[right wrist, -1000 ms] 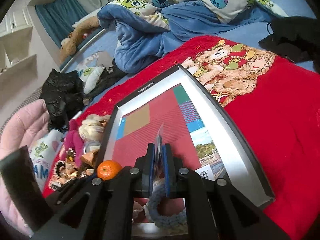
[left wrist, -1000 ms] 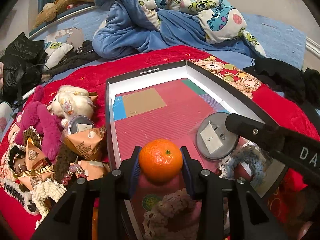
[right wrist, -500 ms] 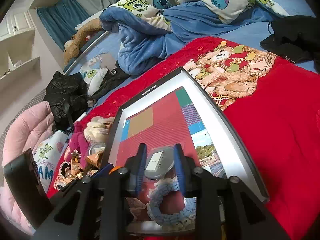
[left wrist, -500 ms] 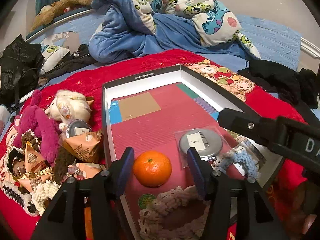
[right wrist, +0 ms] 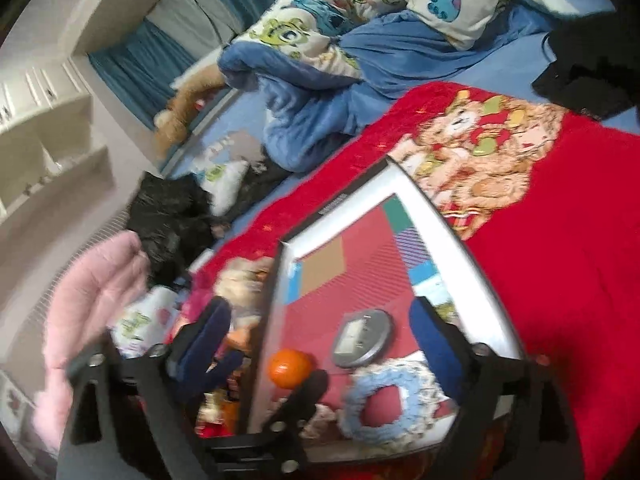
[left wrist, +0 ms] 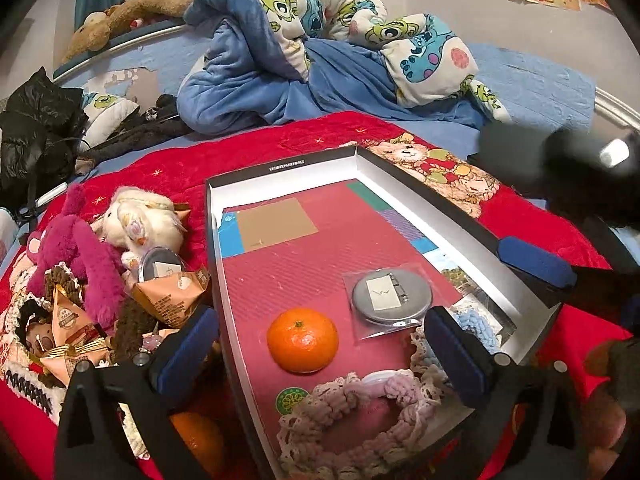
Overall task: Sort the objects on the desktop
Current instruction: 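Open the right tool to drop the tin while the left tool releases the mandarin in the box, then move both tools back from the box to the pile, then grasp the white crocheted scrunchie with the right tool while the left grasps a white crochet strand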
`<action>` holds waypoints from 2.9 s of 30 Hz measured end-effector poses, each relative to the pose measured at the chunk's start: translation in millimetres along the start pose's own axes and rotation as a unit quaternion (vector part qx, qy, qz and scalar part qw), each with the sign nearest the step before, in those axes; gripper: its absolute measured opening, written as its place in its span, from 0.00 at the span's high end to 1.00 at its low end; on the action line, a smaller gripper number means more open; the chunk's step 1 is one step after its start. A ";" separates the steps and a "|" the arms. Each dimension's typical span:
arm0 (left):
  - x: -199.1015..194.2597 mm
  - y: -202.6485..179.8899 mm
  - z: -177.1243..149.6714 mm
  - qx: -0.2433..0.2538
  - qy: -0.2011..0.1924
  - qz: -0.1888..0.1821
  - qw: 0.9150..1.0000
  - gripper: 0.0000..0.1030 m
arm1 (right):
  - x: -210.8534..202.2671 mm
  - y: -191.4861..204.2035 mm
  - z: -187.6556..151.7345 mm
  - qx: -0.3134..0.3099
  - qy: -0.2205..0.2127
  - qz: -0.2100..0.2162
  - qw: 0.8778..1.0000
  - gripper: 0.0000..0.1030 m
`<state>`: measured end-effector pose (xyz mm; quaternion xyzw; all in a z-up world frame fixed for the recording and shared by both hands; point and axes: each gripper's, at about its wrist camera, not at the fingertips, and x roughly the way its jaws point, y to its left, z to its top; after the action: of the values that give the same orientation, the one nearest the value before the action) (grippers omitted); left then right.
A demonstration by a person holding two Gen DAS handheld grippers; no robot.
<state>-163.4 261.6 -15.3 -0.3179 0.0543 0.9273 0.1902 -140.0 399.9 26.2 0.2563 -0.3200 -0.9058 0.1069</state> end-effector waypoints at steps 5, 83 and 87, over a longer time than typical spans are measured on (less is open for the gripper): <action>-7.9 -0.7 3.9 0.006 -0.008 0.006 1.000 0.00 | -8.2 -1.0 5.0 0.018 -0.015 0.017 1.000 0.00; -74.8 187.0 -89.3 -0.089 0.107 0.102 0.985 0.00 | 94.4 155.4 -117.0 -0.200 0.184 -0.008 0.962 0.45; -68.0 188.5 -91.0 -0.090 0.118 0.099 0.984 0.00 | 101.6 155.3 -119.0 -0.203 0.186 -0.021 0.961 0.53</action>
<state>-135.3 46.1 -49.7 -0.4336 0.0235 0.8988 0.0604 -157.9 181.3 5.6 0.3997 -0.0984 -0.8901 0.1955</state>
